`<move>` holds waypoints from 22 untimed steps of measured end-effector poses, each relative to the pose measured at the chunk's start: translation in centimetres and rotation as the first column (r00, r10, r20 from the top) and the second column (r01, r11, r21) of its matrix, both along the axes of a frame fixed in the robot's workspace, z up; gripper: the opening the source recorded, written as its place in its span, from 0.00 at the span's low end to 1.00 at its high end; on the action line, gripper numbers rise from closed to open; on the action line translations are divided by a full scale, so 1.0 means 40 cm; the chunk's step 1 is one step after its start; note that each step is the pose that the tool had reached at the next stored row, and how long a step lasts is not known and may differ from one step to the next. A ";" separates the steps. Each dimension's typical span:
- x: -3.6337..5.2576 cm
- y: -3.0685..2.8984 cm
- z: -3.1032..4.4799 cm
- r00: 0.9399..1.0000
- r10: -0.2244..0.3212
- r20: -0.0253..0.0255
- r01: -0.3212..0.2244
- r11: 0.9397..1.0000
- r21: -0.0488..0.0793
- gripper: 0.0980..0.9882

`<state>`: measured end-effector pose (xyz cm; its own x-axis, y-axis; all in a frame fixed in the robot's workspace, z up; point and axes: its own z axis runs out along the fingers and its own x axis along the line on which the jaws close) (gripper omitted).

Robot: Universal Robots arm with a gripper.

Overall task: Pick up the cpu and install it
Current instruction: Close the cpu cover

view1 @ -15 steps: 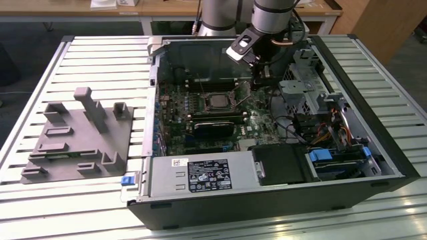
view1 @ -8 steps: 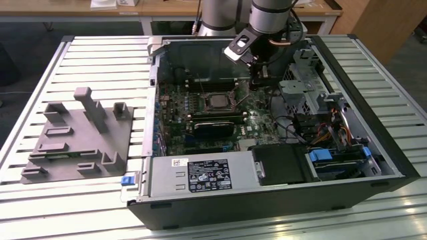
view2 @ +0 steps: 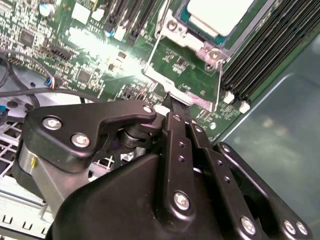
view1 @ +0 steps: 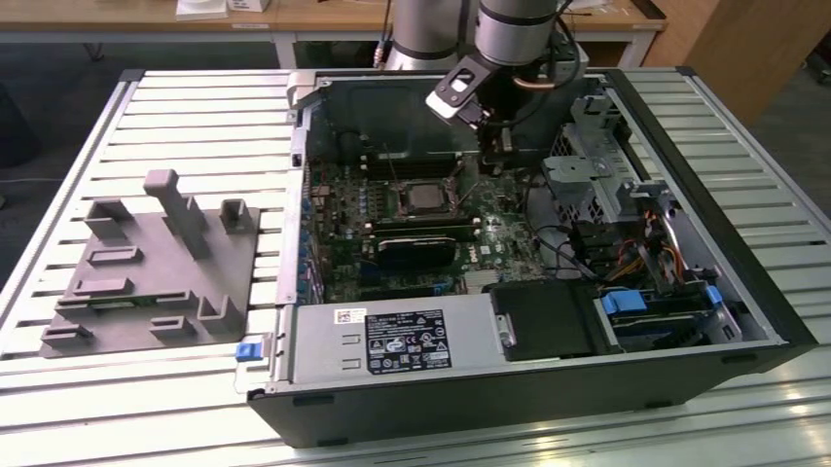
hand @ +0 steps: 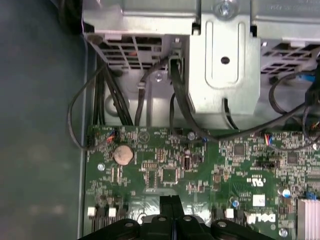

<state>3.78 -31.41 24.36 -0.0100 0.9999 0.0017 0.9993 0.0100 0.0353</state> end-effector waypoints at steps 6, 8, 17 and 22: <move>-0.029 0.000 -0.001 1.000 0.000 0.000 0.000 1.000 0.000 0.01; -0.038 0.000 -0.001 1.000 0.000 0.000 0.000 1.000 0.000 0.01; -0.073 0.000 -0.005 1.000 0.000 0.000 0.000 1.000 0.000 0.01; -0.089 0.000 -0.007 1.000 0.000 0.000 0.000 1.000 0.000 0.01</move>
<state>0.23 -31.40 24.06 -0.0100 0.9999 0.0018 0.9993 0.0099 0.0353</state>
